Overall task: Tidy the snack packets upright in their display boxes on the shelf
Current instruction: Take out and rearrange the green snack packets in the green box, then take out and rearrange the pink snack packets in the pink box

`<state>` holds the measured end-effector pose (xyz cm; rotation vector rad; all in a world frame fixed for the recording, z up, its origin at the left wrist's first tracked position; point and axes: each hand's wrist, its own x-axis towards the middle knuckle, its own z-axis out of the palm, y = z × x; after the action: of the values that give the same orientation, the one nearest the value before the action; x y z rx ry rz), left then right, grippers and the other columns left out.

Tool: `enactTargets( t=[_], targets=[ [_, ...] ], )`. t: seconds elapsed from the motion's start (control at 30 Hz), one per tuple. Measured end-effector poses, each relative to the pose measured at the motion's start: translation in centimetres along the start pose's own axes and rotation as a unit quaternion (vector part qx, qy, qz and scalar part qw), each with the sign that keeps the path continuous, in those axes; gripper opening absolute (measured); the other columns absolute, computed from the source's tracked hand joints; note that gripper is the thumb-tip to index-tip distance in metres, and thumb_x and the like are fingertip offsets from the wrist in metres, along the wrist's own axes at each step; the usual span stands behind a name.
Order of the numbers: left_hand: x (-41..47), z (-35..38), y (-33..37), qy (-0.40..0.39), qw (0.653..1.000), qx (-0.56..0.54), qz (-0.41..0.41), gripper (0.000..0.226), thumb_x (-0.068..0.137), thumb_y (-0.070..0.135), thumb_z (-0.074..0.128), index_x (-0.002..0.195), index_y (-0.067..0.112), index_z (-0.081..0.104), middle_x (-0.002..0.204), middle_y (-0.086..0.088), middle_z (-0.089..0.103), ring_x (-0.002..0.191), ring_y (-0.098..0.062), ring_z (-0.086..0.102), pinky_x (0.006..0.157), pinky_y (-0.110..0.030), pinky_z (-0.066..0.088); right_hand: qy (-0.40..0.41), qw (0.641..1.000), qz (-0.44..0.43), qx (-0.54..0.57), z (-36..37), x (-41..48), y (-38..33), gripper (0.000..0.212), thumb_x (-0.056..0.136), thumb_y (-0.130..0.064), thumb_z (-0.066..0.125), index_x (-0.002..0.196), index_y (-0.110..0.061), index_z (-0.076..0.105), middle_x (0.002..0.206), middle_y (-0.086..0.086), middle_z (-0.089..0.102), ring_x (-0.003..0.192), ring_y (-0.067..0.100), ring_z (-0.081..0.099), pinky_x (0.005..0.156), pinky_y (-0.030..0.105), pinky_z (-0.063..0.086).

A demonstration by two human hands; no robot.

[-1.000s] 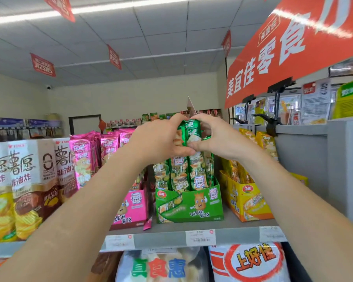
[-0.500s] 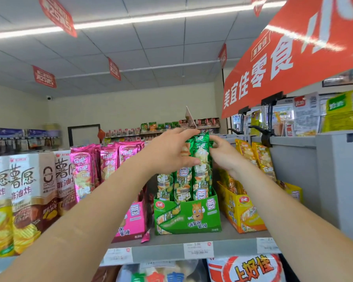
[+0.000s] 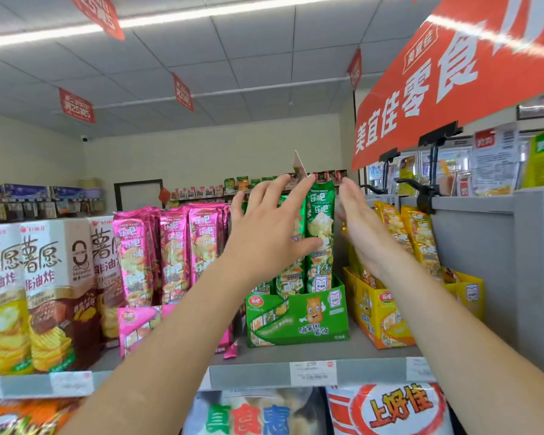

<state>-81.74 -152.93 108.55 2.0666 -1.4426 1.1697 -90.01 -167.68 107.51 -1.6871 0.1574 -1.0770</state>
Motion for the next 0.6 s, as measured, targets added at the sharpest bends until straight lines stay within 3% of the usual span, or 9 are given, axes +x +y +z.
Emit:
enactTargets(
  t=[0.1, 0.13, 0.2, 0.27, 0.37, 0.47, 0.6],
  targets=[
    [-2.8, -1.6, 0.2, 0.110, 0.990, -0.083, 0.009, 0.075, 0.082, 0.039, 0.070, 0.147, 0.029, 0.035, 0.147, -0.002, 0.042, 0.136, -0.024, 0.036, 0.113, -0.049, 0.027, 0.166, 0.959, -0.167, -0.158, -1.2, -3.6, -0.1, 0.023, 0.097, -0.027, 0.055, 0.120, -0.029, 0.052, 0.113, -0.016, 0.057, 0.104, 0.003, 0.056, 0.086, 0.021, 0.039],
    [-4.0, -2.0, -0.1, 0.157, 0.982, -0.100, 0.010, 0.060, 0.083, 0.028, 0.069, 0.139, 0.024, 0.048, 0.136, -0.003, 0.052, 0.126, -0.023, 0.047, 0.106, -0.042, 0.037, 0.183, 0.934, -0.222, -0.209, -1.3, -5.3, 0.0, 0.015, 0.093, -0.021, 0.058, 0.106, -0.027, 0.055, 0.100, -0.016, 0.059, 0.093, 0.000, 0.057, 0.078, 0.016, 0.040],
    [-6.8, -2.0, -0.7, 0.195, 0.975, -0.105, -0.021, 0.029, 0.086, 0.017, 0.063, 0.115, 0.021, 0.063, 0.107, 0.001, 0.066, 0.094, -0.018, 0.062, 0.079, -0.033, 0.052, 0.121, 0.891, -0.302, -0.318, -0.8, -8.9, 0.9, 0.008, 0.088, -0.022, 0.055, 0.094, -0.026, 0.059, 0.088, -0.017, 0.060, 0.085, 0.000, 0.055, 0.073, 0.009, 0.041],
    [-9.4, -1.2, -1.0, 0.130, 0.988, -0.071, -0.050, 0.017, 0.085, 0.013, 0.062, 0.100, 0.019, 0.069, 0.090, 0.002, 0.069, 0.076, -0.021, 0.065, 0.061, -0.034, 0.055, 0.023, 0.847, -0.311, -0.431, 0.6, -11.4, 2.0, 0.014, 0.088, -0.023, 0.058, 0.099, -0.024, 0.066, 0.095, -0.013, 0.066, 0.091, 0.003, 0.058, 0.079, 0.019, 0.049],
    [-11.3, 1.0, -0.6, 0.010, 0.999, 0.000, -0.048, 0.022, 0.083, 0.015, 0.069, 0.104, 0.016, 0.073, 0.093, -0.002, 0.069, 0.083, -0.027, 0.064, 0.057, -0.036, 0.054, -0.038, 0.795, -0.303, -0.525, 2.2, -12.0, 3.2, 0.025, 0.084, -0.014, 0.070, 0.109, -0.017, 0.069, 0.105, -0.003, 0.070, 0.097, 0.022, 0.062, 0.075, 0.038, 0.056],
    [-11.6, 2.3, -1.2, -0.008, 0.999, 0.027, -0.020, 0.032, 0.073, 0.014, 0.080, 0.104, 0.013, 0.073, 0.091, -0.005, 0.065, 0.079, -0.027, 0.063, 0.053, -0.034, 0.050, -0.037, 0.780, -0.294, -0.552, 3.1, -11.6, 3.6, 0.025, 0.079, -0.013, 0.078, 0.103, -0.013, 0.070, 0.099, 0.004, 0.068, 0.092, 0.028, 0.063, 0.069, 0.043, 0.055],
    [-11.3, 2.9, -1.9, -0.028, 0.999, -0.012, -0.021, 0.026, 0.088, 0.021, 0.066, 0.113, 0.014, 0.065, 0.104, -0.005, 0.057, 0.093, -0.027, 0.057, 0.070, -0.037, 0.050, -0.002, 0.787, -0.288, -0.546, 3.6, -11.5, 3.8, 0.021, 0.073, -0.008, 0.083, 0.092, -0.011, 0.072, 0.088, 0.006, 0.068, 0.084, 0.032, 0.063, 0.066, 0.044, 0.052]
  ],
)
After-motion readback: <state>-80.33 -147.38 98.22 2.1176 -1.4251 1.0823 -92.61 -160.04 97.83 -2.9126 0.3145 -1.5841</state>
